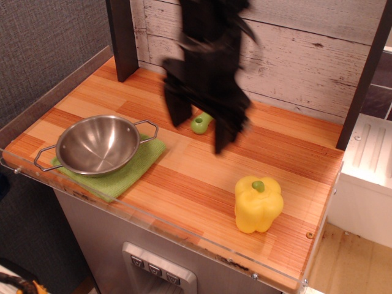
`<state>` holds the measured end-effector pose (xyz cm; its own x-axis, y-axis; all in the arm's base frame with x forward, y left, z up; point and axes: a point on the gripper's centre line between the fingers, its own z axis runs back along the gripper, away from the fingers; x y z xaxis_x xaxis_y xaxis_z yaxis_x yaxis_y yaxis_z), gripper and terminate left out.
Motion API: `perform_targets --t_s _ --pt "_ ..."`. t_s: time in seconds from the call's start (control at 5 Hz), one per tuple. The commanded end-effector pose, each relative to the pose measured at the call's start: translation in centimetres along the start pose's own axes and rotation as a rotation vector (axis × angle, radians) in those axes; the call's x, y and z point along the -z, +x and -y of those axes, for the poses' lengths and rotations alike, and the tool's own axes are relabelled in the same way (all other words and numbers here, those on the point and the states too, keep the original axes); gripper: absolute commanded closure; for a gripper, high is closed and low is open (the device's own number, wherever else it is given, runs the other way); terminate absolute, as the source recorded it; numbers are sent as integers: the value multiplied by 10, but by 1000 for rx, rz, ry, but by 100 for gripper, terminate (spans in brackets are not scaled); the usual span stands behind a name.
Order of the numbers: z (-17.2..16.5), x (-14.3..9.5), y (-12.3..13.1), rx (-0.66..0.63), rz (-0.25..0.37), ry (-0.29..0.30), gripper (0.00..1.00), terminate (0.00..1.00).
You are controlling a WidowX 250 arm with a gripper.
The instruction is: Place the pepper in the bottom right corner.
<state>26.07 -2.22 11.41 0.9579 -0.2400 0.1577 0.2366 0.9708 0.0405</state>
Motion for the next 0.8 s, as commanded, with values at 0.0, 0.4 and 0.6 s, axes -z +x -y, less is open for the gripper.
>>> perform_targets --t_s 0.0,0.4,0.6 --pt "-63 -2 -12 -156 -29 2 0 0" --pt "-71 8 -12 -115 -75 -51 0 0" --pt "-71 8 -12 -115 -75 -51 0 0"
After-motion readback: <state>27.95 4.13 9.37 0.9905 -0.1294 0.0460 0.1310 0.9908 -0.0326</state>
